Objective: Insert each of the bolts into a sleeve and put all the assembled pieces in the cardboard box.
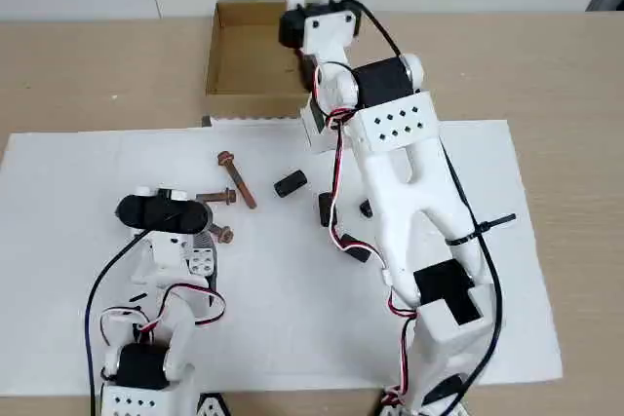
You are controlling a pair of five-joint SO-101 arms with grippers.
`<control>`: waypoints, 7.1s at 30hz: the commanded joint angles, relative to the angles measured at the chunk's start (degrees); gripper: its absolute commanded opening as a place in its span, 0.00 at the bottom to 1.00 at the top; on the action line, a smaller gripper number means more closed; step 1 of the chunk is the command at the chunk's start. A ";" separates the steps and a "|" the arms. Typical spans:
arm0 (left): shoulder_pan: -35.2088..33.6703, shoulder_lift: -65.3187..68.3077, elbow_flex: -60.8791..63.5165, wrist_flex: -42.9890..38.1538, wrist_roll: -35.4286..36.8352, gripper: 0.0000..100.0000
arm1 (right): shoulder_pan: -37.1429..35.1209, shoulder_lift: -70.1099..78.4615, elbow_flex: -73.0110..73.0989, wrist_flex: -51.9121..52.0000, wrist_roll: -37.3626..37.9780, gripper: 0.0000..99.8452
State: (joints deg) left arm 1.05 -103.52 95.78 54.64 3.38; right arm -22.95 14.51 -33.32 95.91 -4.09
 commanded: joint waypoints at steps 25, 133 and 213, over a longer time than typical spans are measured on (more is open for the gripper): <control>-0.09 -0.62 -0.22 -1.41 -0.26 0.01 | -5.76 -1.27 19.69 1.10 -4.04 0.13; 0.26 76.57 -76.62 19.25 31.82 0.01 | 3.47 -60.97 62.24 1.36 -4.22 0.00; 5.10 104.26 -107.74 28.75 31.30 0.00 | 6.37 -63.08 45.89 1.71 -7.30 0.00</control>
State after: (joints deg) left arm 4.57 9.80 -11.12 79.69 36.26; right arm -16.97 -45.63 16.09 97.76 -11.30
